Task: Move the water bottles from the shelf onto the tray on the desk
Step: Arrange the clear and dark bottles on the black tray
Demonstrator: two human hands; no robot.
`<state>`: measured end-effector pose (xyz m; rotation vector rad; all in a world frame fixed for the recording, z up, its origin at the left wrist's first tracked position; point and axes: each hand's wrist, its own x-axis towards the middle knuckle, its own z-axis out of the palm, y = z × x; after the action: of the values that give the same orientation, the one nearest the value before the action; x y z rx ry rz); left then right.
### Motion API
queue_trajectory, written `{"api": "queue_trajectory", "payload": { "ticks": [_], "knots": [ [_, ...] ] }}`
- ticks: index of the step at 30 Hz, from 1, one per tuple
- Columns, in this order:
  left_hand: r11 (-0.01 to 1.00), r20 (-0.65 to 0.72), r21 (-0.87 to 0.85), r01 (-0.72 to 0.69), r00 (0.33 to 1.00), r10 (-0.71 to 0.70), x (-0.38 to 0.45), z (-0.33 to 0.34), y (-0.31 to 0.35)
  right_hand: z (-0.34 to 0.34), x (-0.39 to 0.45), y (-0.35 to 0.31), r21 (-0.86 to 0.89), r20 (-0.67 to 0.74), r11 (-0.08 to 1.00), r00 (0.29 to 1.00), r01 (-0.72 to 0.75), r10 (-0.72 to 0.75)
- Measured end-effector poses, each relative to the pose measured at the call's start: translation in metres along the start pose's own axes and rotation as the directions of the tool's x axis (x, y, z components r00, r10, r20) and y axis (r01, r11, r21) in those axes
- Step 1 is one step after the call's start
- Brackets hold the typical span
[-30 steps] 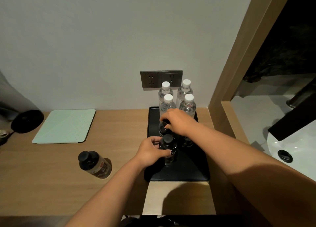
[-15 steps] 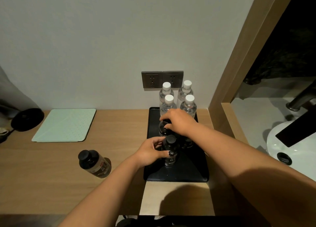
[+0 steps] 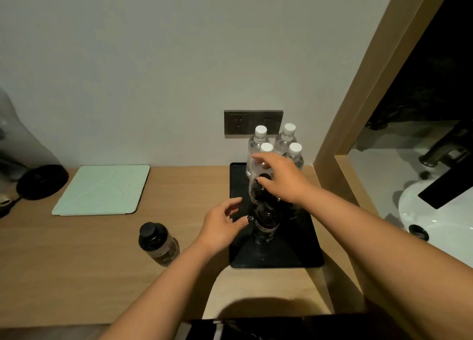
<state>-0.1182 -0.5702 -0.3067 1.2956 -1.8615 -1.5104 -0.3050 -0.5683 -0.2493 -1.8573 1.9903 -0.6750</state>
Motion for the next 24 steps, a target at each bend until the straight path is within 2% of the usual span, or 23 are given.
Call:
{"api": "queue_trajectory", "payload": {
  "ticks": [2, 5, 8, 10, 13, 17, 21, 24],
  "knots": [
    [0.998, -0.139, -0.028, -0.064, 0.989, 0.060, -0.016, -0.026, 0.002, 0.003, -0.005, -0.013, 0.096, -0.069, 0.995, 0.998, -0.002, 0.008],
    [0.991, -0.358, -0.019, -0.136, 0.926, 0.121, -0.039, -0.071, -0.004, 0.017, -0.015, -0.039, 0.197, -0.144, 0.980, 0.989, -0.015, 0.044],
    [0.987, -0.465, 0.037, -0.154, 0.872, 0.153, -0.049, -0.114, -0.018, 0.040, -0.026, -0.069, 0.346, -0.172, 0.937, 0.977, -0.059, 0.126],
    [0.993, -0.411, 0.072, -0.099, 0.904, 0.120, -0.053, -0.135, -0.031, 0.057, -0.032, -0.087, 0.432, -0.158, 0.896, 0.969, -0.103, 0.188],
    [0.986, -0.229, 0.162, -0.027, 0.971, 0.064, -0.058, -0.153, -0.056, 0.086, -0.041, -0.106, 0.471, -0.126, 0.868, 0.962, -0.156, 0.241],
    [0.974, -0.012, 0.223, 0.038, 0.999, -0.036, -0.058, -0.155, -0.078, 0.116, -0.052, -0.124, 0.474, -0.045, 0.848, 0.955, -0.238, 0.294],
    [0.956, -0.040, 0.294, -0.004, 0.999, 0.016, -0.055, -0.151, -0.085, 0.138, -0.065, -0.137, 0.363, 0.253, 0.846, 0.916, -0.389, 0.312],
    [0.944, -0.015, 0.327, -0.049, 0.998, 0.057, -0.054, -0.149, -0.081, 0.153, -0.076, -0.139, 0.333, 0.320, 0.838, 0.888, -0.432, 0.330]
  ]
}}
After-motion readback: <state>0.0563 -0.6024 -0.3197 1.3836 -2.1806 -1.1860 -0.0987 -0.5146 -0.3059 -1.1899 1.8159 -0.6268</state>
